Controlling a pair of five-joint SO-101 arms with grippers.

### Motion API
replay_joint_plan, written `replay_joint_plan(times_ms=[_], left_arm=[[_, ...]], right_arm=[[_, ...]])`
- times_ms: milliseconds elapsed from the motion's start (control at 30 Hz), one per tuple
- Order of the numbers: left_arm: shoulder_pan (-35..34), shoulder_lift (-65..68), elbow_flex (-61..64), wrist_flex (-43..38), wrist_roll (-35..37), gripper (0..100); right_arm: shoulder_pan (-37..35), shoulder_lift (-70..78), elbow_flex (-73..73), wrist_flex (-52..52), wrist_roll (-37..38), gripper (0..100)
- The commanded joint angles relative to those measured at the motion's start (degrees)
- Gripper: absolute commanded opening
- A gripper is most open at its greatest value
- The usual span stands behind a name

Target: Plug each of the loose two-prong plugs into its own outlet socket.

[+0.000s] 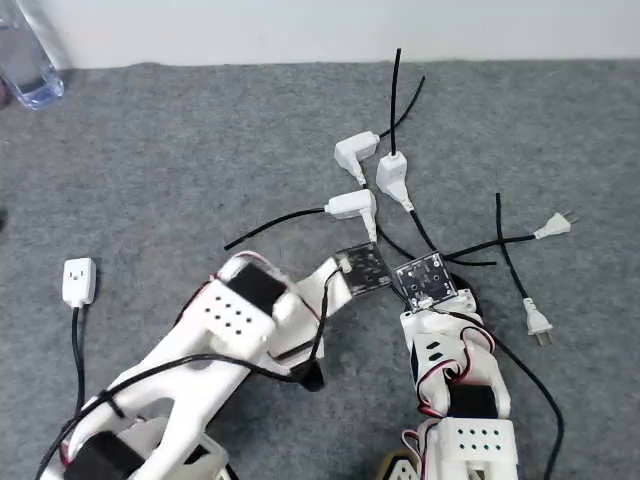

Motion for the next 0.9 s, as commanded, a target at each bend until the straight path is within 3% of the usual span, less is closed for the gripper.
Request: replay_joint_plan(times_ms=[0, 67, 367, 600, 867], left_arm=[[-4.6, -2.2, 5.7, -6.9, 0.5, 34], [-7.6, -2.2, 9.2, -10.7, -0.4, 34], [-8.0, -2.3, 11.2, -11.1, -1.3, 34], [-8.0, -2.3, 11.3, -10.7, 5.4, 34], [-8.4, 1.3, 11.6, -11.8, 5.8, 34]], right_arm=[[0.0, 0.0, 0.9, -0.7, 0.5, 13.9], [-0.1, 0.0, 0.9, -0.7, 0.5, 13.9], [-0.1, 0.0, 0.9, -0.7, 0.5, 13.9], [-0.1, 0.0, 0.9, -0.7, 0.5, 13.9], [-0.1, 0.1, 0.9, -0.7, 0.5, 13.9]])
